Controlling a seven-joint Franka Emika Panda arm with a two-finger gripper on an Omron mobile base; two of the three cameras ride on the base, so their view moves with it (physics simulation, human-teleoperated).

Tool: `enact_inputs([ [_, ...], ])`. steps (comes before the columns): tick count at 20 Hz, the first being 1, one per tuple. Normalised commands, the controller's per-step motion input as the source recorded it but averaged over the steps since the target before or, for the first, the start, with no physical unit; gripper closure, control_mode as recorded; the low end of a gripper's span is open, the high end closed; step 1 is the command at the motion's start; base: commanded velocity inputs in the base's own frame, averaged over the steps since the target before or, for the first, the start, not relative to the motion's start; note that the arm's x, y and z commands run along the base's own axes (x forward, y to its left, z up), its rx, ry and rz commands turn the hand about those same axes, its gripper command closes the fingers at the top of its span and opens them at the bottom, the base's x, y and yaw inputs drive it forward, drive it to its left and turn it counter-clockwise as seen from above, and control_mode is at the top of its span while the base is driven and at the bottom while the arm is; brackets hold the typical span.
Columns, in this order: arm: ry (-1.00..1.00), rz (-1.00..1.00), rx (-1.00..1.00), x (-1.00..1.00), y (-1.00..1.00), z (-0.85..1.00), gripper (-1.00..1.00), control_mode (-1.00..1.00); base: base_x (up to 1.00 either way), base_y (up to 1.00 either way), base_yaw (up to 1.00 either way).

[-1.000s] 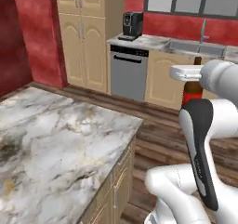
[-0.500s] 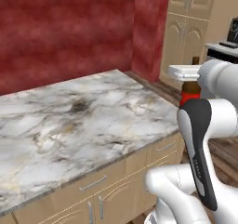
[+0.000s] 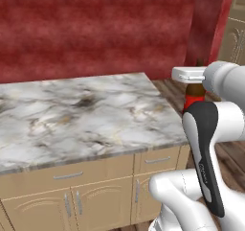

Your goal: Get the candle and the beer from the cabinet and move them to the dining counter.

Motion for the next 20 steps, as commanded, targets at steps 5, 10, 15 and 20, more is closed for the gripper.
enact_inputs([
  [5,0.0,0.0,0.0,0.0,0.0,0.0,1.0,1.0,0.0,-1.0,0.43],
  [10,0.0,0.0,0.0,0.0,0.0,0.0,1.0,1.0,0.0,-1.0,0.49],
  [15,0.0,0.0,0.0,0.0,0.0,0.0,1.0,1.0,0.0,-1.0,0.51],
  [20,0.0,0.0,0.0,0.0,0.0,0.0,1.0,1.0,0.0,-1.0,0.49],
])
